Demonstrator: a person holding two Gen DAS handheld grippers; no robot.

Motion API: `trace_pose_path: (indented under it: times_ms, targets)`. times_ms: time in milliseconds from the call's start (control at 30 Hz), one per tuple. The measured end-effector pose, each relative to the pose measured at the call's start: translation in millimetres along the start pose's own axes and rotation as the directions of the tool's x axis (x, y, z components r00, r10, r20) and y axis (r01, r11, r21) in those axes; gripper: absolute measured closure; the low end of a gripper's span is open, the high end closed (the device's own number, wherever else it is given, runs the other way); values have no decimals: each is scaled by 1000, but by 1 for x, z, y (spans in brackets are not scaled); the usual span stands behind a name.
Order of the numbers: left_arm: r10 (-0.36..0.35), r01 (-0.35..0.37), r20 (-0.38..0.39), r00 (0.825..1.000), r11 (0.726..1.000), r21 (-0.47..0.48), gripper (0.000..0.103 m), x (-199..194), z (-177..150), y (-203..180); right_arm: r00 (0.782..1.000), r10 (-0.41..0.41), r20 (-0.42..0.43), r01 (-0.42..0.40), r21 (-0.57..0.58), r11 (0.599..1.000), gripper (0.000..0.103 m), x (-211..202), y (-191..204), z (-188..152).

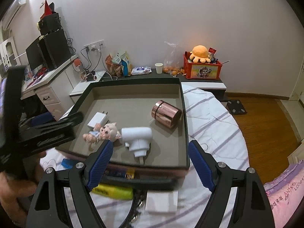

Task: Organize rigid objects
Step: 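Reach the right gripper to the black hair clip and close on it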

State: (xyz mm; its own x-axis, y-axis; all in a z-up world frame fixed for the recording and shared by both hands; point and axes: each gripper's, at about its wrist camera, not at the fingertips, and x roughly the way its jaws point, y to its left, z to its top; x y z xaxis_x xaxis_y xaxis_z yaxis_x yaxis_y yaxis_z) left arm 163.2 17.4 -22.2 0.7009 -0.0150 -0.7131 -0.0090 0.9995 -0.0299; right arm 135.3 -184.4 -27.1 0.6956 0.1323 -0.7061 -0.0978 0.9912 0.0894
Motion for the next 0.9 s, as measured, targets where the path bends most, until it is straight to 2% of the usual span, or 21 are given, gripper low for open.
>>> trace_pose_path:
  times_ms: [233,467,767,867,900]
  targets:
    - [22,-21,20,1000,1000,-7,1,-52,-49,13,1000,-4,2,5,-5,1000,20,-25,9,-26]
    - [19,-20,-5,1000,1000,-17,1,-76,-90,17,995,-18,-101,19,15,1000,20,-15,12,-73]
    - [33,-33,-23,999,999,-6,1,-77,-104,15,983,9,-184,1,53,999,20,12,18,-99]
    - [33,-33,-35,999,999,-7,1,-73,-105,16,979,-9,-201,22,65,998,21,24,17,-102]
    - [33,-33,-41,999,999,-9,1,-71,-105,17,977,-16,-211,31,67,997,25,29,17,-104]
